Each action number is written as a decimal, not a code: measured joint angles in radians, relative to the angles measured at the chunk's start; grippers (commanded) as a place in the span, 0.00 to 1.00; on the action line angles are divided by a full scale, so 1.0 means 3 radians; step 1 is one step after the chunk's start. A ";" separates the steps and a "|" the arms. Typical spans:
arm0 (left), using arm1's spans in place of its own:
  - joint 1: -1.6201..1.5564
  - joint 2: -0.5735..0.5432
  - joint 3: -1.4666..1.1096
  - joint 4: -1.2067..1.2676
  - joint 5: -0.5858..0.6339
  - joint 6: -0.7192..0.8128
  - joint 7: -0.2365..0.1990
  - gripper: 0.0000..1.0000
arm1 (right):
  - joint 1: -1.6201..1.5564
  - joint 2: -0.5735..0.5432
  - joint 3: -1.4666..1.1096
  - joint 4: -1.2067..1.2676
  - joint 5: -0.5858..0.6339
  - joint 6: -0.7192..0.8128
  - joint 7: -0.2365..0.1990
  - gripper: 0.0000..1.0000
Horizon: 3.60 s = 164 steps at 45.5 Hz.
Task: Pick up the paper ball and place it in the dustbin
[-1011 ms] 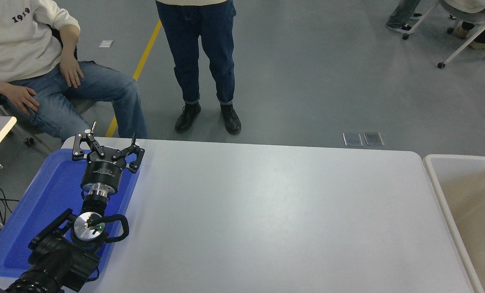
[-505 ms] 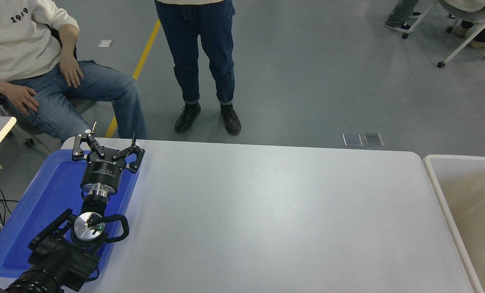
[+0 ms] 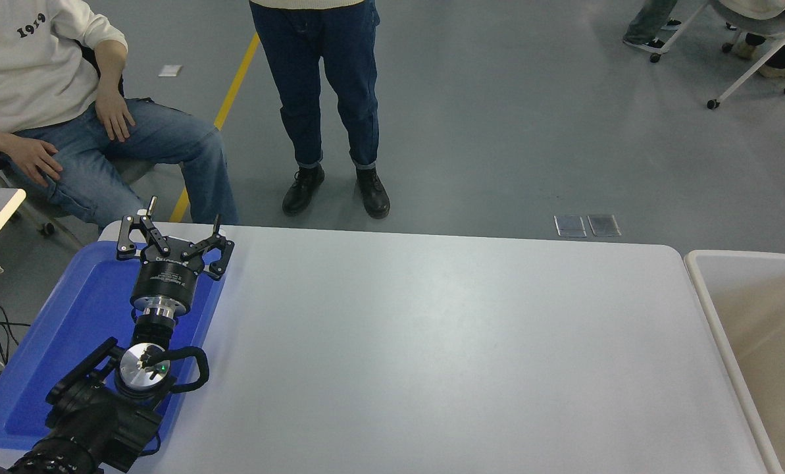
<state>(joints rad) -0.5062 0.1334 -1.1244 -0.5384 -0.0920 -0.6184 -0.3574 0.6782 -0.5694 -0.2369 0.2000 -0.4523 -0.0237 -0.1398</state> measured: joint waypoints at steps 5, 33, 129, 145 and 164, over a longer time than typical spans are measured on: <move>0.0000 0.0000 0.0000 0.0000 0.0000 0.0000 0.0000 1.00 | -0.0020 0.0028 0.0008 -0.0006 0.0002 -0.0036 0.0113 0.00; 0.0000 0.0000 0.0000 0.0000 0.0000 -0.0003 0.0000 1.00 | -0.0060 0.0102 0.0021 0.0002 0.0041 -0.0490 0.0238 0.99; 0.0002 0.0000 -0.0004 0.0000 -0.0001 0.0001 -0.0005 1.00 | -0.0445 0.0003 0.2986 0.1391 0.0717 -0.0207 0.1677 1.00; 0.0000 0.0000 0.0000 0.0000 0.0000 0.0001 0.0001 1.00 | -0.0566 0.0456 0.3099 0.1384 0.1271 0.0316 0.2455 1.00; 0.0000 0.0000 0.0000 0.0000 0.0000 0.0001 0.0000 1.00 | -0.0653 0.0735 0.3128 0.1382 0.1596 0.0637 0.2724 1.00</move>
<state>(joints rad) -0.5062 0.1335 -1.1244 -0.5384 -0.0919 -0.6182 -0.3574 0.4823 -0.3488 0.7016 0.6145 0.0264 0.1672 0.6774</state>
